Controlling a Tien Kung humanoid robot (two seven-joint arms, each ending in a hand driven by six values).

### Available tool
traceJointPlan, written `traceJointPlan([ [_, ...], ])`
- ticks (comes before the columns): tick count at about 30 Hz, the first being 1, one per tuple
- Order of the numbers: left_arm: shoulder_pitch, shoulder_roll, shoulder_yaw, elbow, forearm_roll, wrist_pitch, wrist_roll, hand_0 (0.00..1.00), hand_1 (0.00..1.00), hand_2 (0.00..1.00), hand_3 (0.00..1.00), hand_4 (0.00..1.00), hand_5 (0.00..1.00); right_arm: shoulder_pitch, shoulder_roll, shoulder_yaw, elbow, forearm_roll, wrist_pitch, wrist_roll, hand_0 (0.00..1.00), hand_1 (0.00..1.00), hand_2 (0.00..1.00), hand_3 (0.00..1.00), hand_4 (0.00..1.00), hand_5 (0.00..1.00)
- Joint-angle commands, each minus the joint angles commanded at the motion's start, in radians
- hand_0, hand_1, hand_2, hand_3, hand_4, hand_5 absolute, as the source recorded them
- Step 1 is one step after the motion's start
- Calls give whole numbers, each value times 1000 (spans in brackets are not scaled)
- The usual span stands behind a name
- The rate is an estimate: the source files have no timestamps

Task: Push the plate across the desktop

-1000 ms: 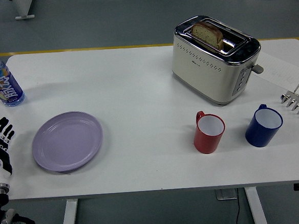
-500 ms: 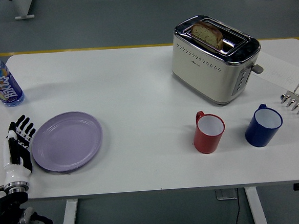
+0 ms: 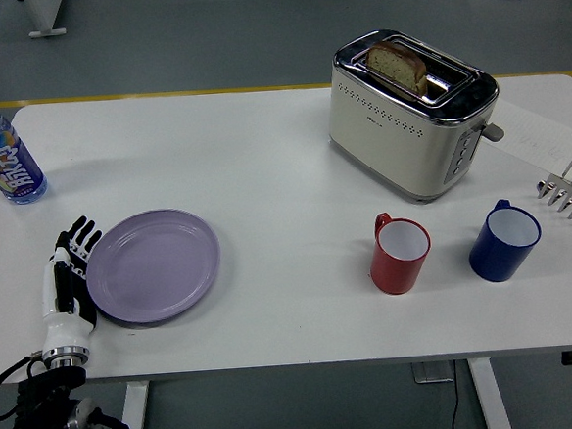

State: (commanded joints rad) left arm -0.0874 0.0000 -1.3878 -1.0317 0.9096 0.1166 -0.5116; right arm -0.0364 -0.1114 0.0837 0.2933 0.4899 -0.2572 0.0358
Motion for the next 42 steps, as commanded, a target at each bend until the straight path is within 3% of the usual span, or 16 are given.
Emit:
traceJointPlan([
  [18,-19,0,159,-25,-54,5,-6,807,844,871,788,464,998,4,-5,-9,1,-4,2,7,563,550,665,590,337,395],
  [27,-25,0,273,-62,-121,2,-12,807,843,871,787,463,998,6,-8,-28,5,19,3,18,563,550,664,589,339,394],
  [42,-21,11,402,-106,-172,0,-16,806,843,871,787,462,998,7,-8,-27,6,19,4,17,563,549,664,589,343,391],
])
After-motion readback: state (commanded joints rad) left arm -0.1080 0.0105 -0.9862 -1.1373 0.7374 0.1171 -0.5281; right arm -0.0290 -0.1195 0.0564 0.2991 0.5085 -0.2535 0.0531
